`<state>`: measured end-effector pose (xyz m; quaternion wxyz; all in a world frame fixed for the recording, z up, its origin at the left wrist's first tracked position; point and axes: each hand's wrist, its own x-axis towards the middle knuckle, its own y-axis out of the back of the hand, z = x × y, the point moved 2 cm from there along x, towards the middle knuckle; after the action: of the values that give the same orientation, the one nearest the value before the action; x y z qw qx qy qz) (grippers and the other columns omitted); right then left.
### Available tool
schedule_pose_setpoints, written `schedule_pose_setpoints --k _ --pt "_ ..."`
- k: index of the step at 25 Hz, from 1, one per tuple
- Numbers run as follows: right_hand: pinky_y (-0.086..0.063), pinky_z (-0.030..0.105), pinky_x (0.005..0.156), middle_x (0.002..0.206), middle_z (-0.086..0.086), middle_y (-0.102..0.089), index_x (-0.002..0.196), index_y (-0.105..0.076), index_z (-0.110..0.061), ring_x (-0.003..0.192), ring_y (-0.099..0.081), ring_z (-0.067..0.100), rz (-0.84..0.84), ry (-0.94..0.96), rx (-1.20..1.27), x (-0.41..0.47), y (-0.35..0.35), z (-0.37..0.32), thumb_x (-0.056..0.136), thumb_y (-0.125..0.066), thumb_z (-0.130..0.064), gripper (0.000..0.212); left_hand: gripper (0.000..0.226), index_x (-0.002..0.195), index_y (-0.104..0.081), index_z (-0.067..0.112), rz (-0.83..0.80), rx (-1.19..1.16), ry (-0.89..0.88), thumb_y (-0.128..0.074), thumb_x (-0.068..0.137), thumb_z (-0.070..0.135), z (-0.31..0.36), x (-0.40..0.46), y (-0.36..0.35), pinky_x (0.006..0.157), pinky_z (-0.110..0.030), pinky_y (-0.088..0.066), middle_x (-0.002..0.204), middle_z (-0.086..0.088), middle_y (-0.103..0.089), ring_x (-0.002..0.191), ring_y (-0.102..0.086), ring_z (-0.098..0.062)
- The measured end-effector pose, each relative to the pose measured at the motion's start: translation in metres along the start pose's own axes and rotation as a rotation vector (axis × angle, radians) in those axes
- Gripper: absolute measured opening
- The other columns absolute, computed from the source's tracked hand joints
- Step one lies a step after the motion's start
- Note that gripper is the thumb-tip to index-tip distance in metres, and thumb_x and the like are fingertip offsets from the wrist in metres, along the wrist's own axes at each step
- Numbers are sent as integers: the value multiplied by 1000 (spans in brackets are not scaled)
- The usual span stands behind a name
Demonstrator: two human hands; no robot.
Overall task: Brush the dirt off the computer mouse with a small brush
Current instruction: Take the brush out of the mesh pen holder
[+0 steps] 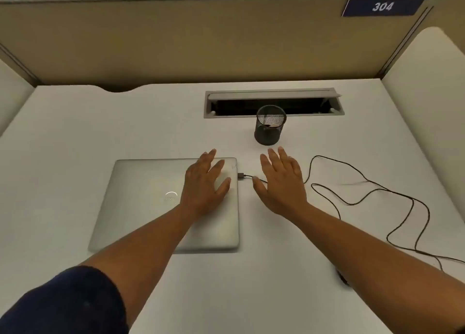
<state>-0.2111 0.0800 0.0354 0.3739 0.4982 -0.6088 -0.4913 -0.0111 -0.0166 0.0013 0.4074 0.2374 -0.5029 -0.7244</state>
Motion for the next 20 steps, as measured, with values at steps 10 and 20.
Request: schedule_pose_setpoints --k 10,20 --pt "-35 46 115 140 9 -62 139 -58 -10 128 -57 32 -110 49 18 10 -38 26 98 -47 -43 55 66 157 -48 24 -47 82 46 -36 102 58 -9 9 -27 123 -49 -24 165 -5 -43 155 -32 -28" --pt "-50 42 79 98 4 -70 103 -71 -13 87 -63 31 -45 24 90 28 -40 33 96 -41 -45 45 69 158 -45 27 -31 89 62 -31 101 61 -9 9 -31 124 -45 -18 166 -2 -40 156 -27 -25"
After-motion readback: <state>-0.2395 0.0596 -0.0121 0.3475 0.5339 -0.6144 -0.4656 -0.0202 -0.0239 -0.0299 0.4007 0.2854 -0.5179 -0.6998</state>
